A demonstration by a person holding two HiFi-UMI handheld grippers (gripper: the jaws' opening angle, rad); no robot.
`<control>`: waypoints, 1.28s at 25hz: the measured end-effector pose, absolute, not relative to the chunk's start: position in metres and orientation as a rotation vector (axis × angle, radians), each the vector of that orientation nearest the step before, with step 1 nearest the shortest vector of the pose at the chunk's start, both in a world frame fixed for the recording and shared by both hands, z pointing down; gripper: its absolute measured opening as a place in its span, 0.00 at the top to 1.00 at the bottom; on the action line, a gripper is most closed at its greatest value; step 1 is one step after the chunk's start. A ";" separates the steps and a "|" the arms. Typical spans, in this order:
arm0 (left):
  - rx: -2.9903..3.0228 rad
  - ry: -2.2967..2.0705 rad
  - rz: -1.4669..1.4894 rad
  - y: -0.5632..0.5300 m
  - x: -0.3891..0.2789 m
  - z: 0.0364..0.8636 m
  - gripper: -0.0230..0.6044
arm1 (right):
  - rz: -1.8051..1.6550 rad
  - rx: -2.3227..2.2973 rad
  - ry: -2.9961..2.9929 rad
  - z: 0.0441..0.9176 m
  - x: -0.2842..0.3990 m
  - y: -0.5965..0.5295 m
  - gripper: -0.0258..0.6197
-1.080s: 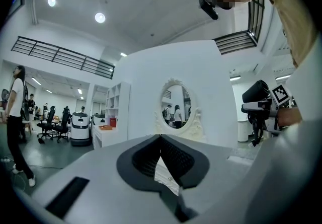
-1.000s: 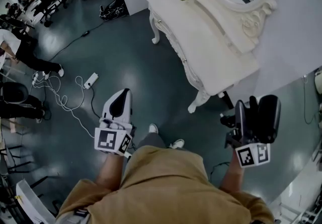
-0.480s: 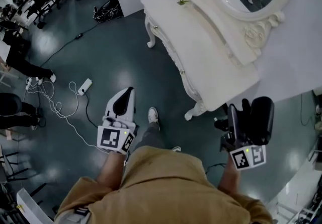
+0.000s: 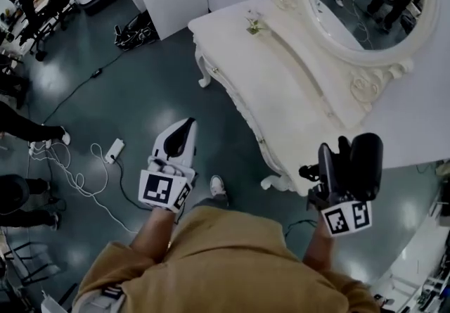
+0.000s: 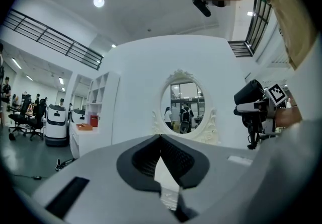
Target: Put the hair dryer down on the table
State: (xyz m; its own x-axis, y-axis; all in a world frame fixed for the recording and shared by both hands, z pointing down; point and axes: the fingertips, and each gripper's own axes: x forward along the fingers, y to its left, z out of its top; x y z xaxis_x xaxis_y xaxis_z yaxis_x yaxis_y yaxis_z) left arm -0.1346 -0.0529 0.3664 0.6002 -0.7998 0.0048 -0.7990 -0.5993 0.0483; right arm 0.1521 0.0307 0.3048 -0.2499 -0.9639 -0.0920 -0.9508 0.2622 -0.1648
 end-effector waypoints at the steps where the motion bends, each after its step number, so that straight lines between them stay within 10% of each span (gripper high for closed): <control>1: 2.773 -1.367 -0.026 -0.066 -0.139 0.367 0.96 | -0.117 -1.810 2.348 0.305 0.145 0.019 0.60; 32: 2.769 -1.362 -0.019 -0.196 -0.065 0.368 0.96 | -0.360 -1.871 2.481 0.382 0.203 -0.133 0.60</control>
State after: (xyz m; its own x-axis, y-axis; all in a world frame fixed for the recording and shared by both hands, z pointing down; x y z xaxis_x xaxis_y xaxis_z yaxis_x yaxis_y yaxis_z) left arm -0.0655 -0.1962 0.3676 0.6105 -0.7919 0.0130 -0.7912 -0.6091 0.0551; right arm 0.2026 -0.1332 0.3821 -0.2844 -0.9502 0.1272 -0.9472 0.2579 -0.1906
